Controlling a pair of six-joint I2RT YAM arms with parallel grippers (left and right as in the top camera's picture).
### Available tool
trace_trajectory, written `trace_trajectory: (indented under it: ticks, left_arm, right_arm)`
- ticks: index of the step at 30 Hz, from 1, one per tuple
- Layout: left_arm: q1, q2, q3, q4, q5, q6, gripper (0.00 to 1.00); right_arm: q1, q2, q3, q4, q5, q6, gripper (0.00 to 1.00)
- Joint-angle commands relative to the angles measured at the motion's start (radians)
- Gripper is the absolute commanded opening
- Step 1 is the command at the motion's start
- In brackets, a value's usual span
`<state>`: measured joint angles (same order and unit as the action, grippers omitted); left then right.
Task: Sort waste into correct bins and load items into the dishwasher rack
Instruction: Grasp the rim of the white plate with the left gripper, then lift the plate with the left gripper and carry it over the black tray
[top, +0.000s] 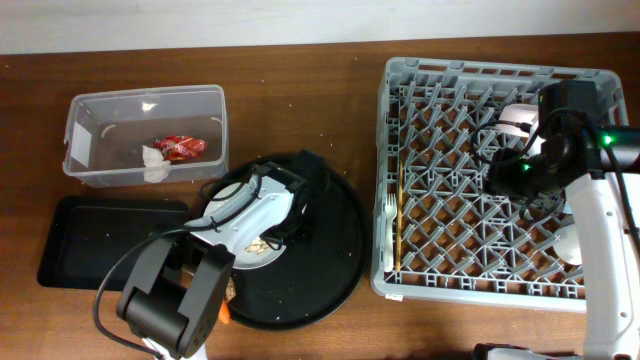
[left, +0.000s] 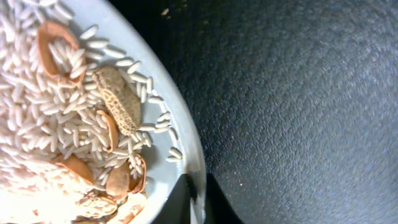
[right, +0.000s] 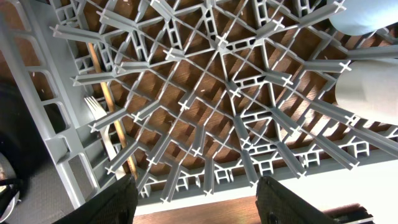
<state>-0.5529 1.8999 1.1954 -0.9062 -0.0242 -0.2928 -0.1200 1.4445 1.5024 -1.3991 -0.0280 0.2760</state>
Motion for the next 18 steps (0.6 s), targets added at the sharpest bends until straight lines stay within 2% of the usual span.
trace_trajectory:
  ticks: [1,6,16,18]
  left_arm:
    - [-0.003,0.034,-0.005,-0.009,0.007,-0.009,0.01]
    - [-0.003,0.034,0.095,-0.127,-0.076,-0.008,0.01]
    - [-0.003,0.034,0.255,-0.293,-0.08,-0.01,0.01]
    - [-0.003,0.034,0.256,-0.324,-0.124,-0.062,0.01]
  right_arm:
    - [-0.007,-0.008,0.011,0.0,-0.006,-0.007,0.65]
    - [-0.007,-0.008,0.011,0.0,-0.005,-0.007,0.65]
    - [-0.007,-0.008,0.011,0.0,-0.005,-0.01,0.65]
    - [-0.007,-0.008,0.011,0.0,-0.005,-0.01,0.65]
